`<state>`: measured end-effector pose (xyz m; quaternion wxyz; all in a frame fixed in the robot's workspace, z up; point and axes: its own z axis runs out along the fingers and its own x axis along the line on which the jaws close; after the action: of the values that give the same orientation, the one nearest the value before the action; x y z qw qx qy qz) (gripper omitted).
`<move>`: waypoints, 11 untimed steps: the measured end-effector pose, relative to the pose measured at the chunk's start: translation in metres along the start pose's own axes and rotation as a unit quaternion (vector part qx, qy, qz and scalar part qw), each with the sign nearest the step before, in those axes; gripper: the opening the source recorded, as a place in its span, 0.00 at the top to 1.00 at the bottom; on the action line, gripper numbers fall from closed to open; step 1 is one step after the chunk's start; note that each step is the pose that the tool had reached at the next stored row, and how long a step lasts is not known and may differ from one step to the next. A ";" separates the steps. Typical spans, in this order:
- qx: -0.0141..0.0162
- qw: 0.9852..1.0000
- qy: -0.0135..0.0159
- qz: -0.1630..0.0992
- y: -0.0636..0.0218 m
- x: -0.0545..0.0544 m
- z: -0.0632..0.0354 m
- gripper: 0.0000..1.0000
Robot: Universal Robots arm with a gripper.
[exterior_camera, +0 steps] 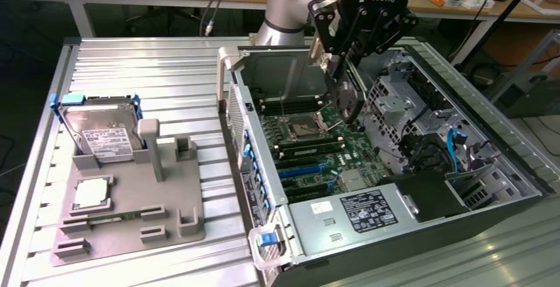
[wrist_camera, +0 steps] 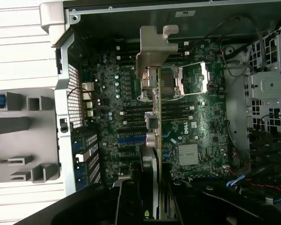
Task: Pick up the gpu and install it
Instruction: 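Pick up the gpu and move the gpu toward the slot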
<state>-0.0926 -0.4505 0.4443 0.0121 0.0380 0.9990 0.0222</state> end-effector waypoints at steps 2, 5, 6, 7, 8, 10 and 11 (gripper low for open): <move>0.000 1.000 0.000 0.000 0.0002 -0.003 0.0001 0.73; 0.000 1.000 0.000 0.000 0.0006 -0.008 0.0002 0.73; 0.000 1.000 0.000 0.000 0.0008 -0.010 0.0003 0.73; 0.000 1.000 0.000 0.000 0.0009 -0.012 0.0003 0.73; 0.000 1.000 0.000 0.000 0.0011 -0.014 0.0004 0.73; 0.000 1.000 0.000 0.000 0.0013 -0.017 0.0004 0.73; 0.000 1.000 0.000 0.000 0.0014 -0.019 0.0005 0.73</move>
<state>-0.0737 -0.4505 0.4443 0.0120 0.0380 0.9990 0.0221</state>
